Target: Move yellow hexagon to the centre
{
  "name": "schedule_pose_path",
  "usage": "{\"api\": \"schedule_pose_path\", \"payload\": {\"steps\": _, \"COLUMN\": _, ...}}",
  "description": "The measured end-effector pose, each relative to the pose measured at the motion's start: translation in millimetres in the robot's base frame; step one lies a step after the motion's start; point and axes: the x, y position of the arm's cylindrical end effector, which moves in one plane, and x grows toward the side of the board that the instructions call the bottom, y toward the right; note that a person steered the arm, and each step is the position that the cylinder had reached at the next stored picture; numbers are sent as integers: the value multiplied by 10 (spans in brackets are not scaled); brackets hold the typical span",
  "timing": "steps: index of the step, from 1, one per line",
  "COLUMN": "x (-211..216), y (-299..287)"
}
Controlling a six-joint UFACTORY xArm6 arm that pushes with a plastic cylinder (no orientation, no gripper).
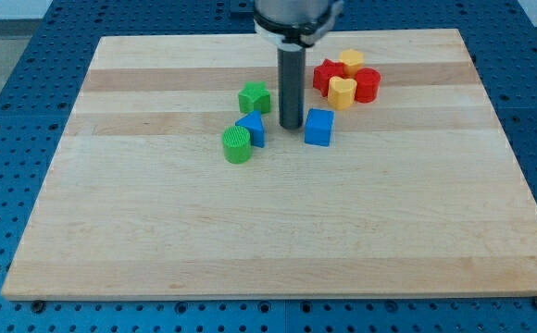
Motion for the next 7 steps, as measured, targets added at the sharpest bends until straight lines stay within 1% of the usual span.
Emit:
{"api": "schedule_pose_path", "payload": {"steps": 1, "x": 394, "y": -27}}
{"api": "schedule_pose_path", "payload": {"steps": 2, "x": 698, "y": -324}}
{"api": "schedule_pose_path", "payload": {"steps": 4, "x": 774, "y": -1340}}
{"api": "schedule_pose_path", "payload": {"steps": 5, "x": 754, "y": -1565}}
{"api": "schedule_pose_path", "payload": {"steps": 6, "x": 675, "y": -1439}}
{"api": "schedule_pose_path", "payload": {"steps": 7, "x": 581, "y": -1060}}
